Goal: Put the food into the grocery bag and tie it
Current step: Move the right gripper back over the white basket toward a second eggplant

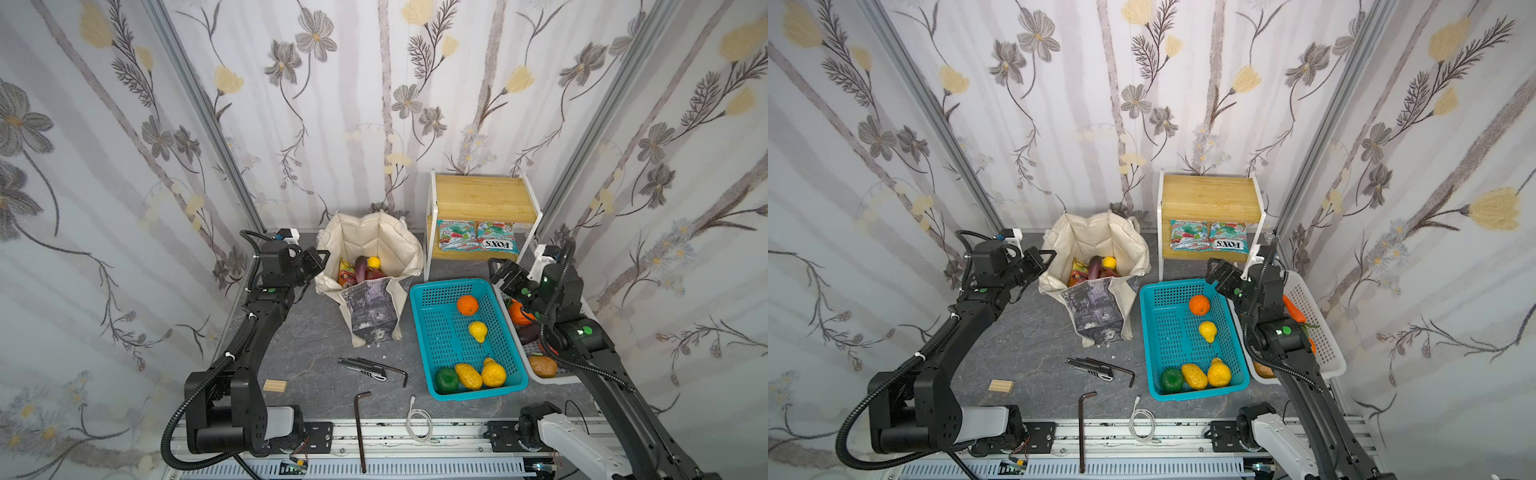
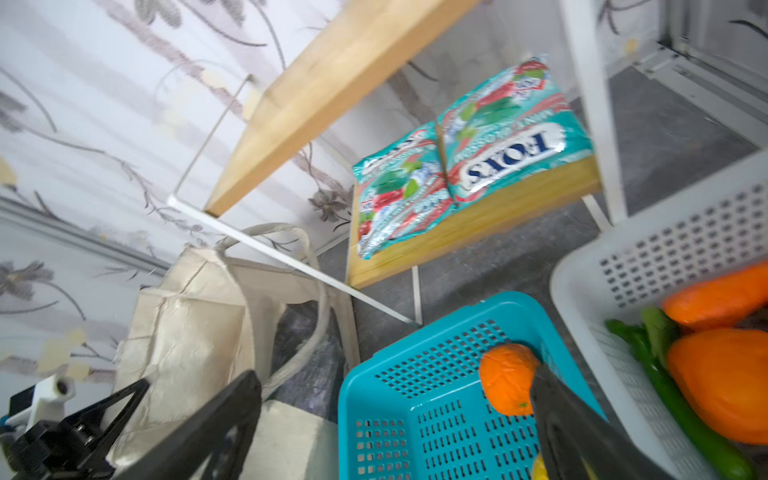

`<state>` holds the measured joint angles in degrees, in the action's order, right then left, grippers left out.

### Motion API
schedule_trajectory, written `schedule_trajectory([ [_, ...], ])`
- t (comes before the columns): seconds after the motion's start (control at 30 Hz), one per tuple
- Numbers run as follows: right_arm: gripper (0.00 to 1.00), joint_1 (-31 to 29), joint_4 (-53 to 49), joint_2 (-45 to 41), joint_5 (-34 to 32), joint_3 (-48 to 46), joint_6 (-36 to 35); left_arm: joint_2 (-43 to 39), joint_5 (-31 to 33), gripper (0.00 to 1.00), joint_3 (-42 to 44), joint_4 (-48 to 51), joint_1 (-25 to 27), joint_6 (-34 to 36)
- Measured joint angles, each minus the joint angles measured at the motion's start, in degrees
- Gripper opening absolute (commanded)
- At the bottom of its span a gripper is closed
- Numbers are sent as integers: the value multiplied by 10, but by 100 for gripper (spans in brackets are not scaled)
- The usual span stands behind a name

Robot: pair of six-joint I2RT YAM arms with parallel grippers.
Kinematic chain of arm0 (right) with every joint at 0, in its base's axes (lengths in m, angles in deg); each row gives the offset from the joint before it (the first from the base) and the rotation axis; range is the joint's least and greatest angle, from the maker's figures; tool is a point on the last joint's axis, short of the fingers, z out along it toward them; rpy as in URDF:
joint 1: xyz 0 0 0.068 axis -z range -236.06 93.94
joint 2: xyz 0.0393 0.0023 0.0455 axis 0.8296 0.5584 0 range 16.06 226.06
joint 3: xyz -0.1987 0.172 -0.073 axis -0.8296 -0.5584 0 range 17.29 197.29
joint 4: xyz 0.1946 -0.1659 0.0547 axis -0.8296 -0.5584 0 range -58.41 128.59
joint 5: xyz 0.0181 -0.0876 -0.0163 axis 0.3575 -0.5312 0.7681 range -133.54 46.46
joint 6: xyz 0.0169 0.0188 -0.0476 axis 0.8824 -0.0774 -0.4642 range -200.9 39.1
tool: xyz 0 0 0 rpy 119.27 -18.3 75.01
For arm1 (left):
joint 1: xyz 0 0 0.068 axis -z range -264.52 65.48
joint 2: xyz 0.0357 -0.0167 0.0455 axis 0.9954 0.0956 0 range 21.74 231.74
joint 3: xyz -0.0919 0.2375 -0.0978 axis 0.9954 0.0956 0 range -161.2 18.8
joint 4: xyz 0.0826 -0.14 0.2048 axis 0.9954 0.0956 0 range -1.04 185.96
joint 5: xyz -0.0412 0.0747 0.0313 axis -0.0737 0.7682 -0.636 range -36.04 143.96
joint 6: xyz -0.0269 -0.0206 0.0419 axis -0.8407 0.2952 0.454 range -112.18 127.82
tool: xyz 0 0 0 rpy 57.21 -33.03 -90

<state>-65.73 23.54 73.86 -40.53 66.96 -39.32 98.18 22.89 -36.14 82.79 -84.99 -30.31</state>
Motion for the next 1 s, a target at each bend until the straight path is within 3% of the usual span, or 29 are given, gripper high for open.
schedule_trajectory([
  [0.2, 100, 130, 3, 4, 63, -50, 15, 0, 0, 0, 0, 0, 0, 0],
  [0.4, 100, 216, -7, 35, 87, -118, 74, 0, 0, 0, 0, 0, 0, 0],
  [0.67, 99, 237, -26, 37, 70, -146, 104, 0, 0, 0, 1, 0, 0, 0],
  [0.8, 86, 244, -36, 47, 63, -167, 103, -2, 0, 0, 1, 0, 0, 0],
  [1.0, 79, 264, -35, 78, 69, -170, 109, -3, -1, 0, 1, 0, 0, 0],
])
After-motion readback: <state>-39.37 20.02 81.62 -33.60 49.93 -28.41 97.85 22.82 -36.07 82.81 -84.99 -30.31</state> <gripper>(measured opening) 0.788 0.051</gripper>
